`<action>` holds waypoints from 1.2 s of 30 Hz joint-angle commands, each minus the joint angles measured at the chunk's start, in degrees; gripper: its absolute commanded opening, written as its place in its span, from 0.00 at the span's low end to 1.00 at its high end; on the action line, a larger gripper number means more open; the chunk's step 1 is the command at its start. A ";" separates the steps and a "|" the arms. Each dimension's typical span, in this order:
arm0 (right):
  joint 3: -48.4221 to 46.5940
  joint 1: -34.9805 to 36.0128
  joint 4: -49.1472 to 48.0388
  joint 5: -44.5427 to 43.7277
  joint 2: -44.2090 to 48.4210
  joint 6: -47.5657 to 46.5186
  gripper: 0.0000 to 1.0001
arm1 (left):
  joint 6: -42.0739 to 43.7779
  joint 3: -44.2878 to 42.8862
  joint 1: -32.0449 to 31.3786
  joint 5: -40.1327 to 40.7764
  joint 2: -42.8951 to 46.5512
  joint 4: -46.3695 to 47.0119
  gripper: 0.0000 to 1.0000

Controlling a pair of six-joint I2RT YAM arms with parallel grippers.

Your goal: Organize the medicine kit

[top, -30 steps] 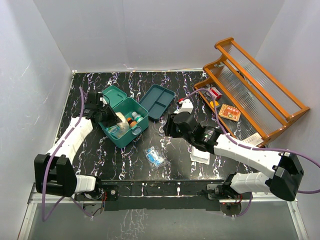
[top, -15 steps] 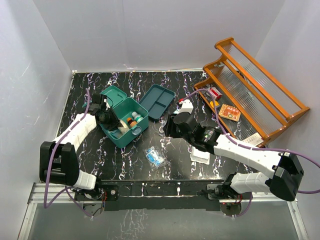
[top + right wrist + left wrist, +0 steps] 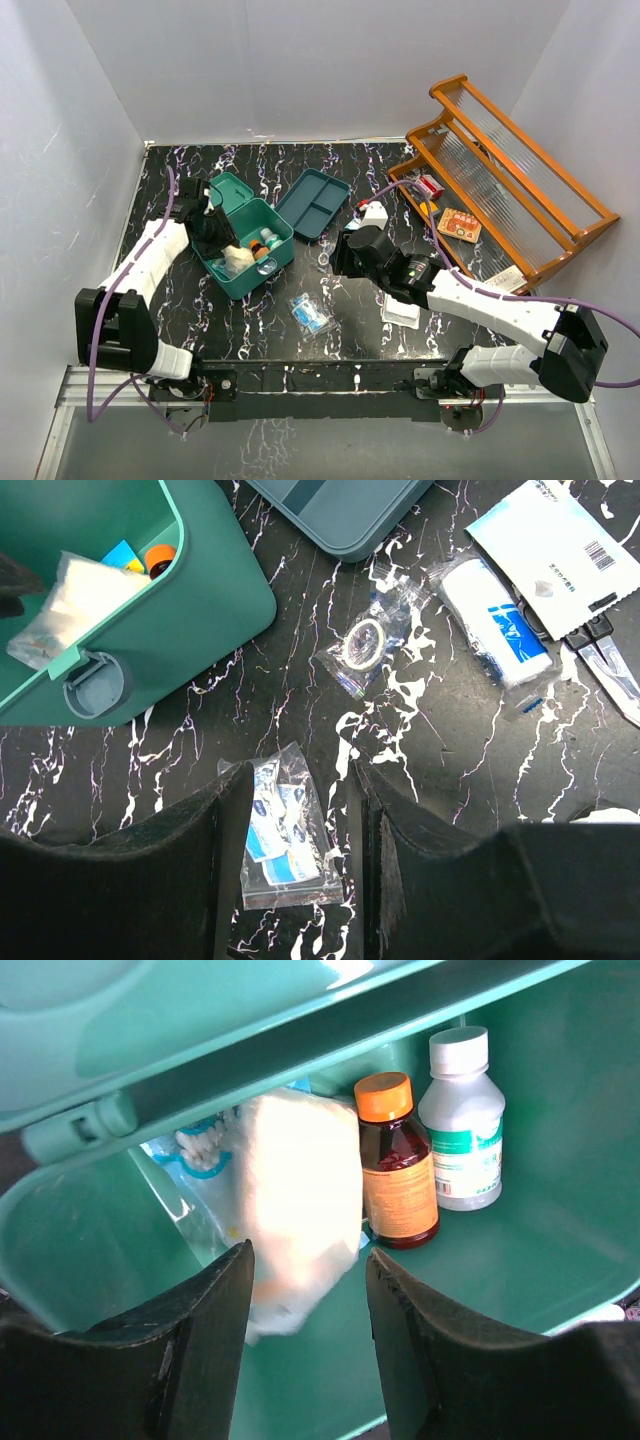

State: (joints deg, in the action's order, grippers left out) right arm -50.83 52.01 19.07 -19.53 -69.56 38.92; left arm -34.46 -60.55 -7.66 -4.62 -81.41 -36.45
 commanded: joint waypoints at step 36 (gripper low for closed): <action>1.18 -0.50 -3.60 0.37 -0.53 -0.07 0.41 | -1.23 1.80 -9.05 14.52 -6.64 0.23 0.27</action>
State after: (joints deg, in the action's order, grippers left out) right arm -49.78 51.94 18.17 -18.90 -69.95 38.98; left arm -35.20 -59.75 -16.88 6.24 -91.31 -33.80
